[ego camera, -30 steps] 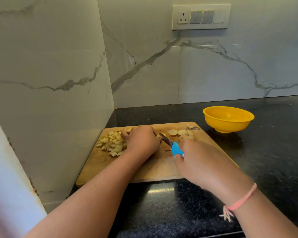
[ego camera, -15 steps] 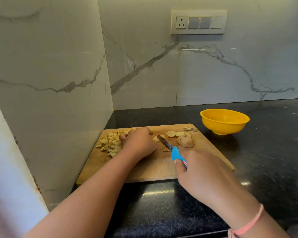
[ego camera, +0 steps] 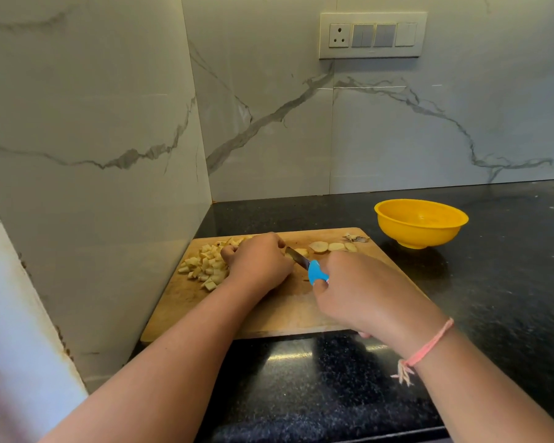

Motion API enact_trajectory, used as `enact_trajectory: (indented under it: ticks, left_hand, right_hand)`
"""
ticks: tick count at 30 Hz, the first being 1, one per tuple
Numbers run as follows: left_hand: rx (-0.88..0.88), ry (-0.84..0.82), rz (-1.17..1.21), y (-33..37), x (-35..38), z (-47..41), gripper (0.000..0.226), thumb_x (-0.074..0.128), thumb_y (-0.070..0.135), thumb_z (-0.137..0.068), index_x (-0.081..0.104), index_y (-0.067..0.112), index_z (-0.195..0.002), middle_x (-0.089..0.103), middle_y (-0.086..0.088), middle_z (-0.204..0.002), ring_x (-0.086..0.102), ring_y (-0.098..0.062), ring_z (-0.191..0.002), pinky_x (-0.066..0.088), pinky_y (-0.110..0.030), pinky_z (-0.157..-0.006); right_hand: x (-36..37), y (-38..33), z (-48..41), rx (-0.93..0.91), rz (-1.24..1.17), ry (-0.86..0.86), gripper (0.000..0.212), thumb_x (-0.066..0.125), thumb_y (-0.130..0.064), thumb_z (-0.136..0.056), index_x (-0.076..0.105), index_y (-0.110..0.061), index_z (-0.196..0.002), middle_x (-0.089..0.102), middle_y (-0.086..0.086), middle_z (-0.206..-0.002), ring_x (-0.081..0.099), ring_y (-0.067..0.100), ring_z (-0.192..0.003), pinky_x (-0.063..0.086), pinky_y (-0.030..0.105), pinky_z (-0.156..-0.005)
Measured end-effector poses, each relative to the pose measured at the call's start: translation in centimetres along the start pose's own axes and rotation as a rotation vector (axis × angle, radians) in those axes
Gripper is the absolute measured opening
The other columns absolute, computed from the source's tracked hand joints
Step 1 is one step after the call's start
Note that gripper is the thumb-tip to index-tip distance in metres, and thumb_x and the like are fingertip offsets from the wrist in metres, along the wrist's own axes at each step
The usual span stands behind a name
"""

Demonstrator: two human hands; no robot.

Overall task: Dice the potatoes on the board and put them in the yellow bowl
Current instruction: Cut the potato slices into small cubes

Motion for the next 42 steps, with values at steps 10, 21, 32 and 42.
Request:
enact_trajectory:
  ticks: [10,21,32,42]
  left_hand:
    - [0.057,0.002,-0.028,-0.1,-0.2,0.2,0.037,0.053,0.031,-0.094,0.049,0.029,-0.131,0.062,0.009,-0.109,0.053,-0.018,-0.112,0.026,-0.046,-0.105]
    - [0.079,-0.037,-0.042,-0.6,-0.6,0.0,0.03,0.049,0.027,-0.097,0.052,0.032,-0.127,0.06,0.013,-0.101,0.056,-0.016,-0.104,0.028,-0.047,-0.103]
    - [0.023,-0.005,-0.034,-0.9,-0.5,-0.7,0.036,0.055,0.026,-0.094,0.047,0.031,-0.128,0.064,0.006,-0.109,0.062,-0.019,-0.103,0.031,-0.05,-0.106]
    - [0.028,-0.012,-0.038,-0.6,-0.9,-0.4,0.04,0.056,0.023,-0.092,0.045,0.029,-0.13,0.066,0.008,-0.098,0.064,-0.017,-0.095,0.03,-0.05,-0.105]
  right_hand:
    - [-1.1,1.8,4.7,-0.025,-0.014,-0.004,0.043,0.034,-0.04,-0.099,0.037,-0.029,-0.14,0.052,-0.007,-0.095,0.04,0.005,-0.054,0.035,0.015,-0.049]
    - [-1.7,3.0,3.0,0.036,-0.161,0.153,0.043,0.037,-0.039,-0.098,0.043,-0.028,-0.139,0.061,-0.002,-0.114,0.055,0.012,-0.086,0.049,0.026,-0.071]
    - [0.1,0.5,3.0,-0.05,-0.076,0.145,0.042,0.034,-0.043,-0.099,0.041,-0.031,-0.139,0.059,-0.006,-0.122,0.049,0.008,-0.08,0.042,0.02,-0.065]
    - [0.3,-1.4,2.1,-0.11,0.148,0.144,0.031,0.044,-0.029,-0.097,0.047,-0.025,-0.128,0.05,-0.005,-0.084,0.049,0.014,-0.076,0.035,0.024,-0.053]
Point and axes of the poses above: each hand's wrist, its own z-axis away from the middle knuckle, its own x-axis out of the palm, y = z × x, the point moved 7 cm from there along -z, towards the middle knuckle
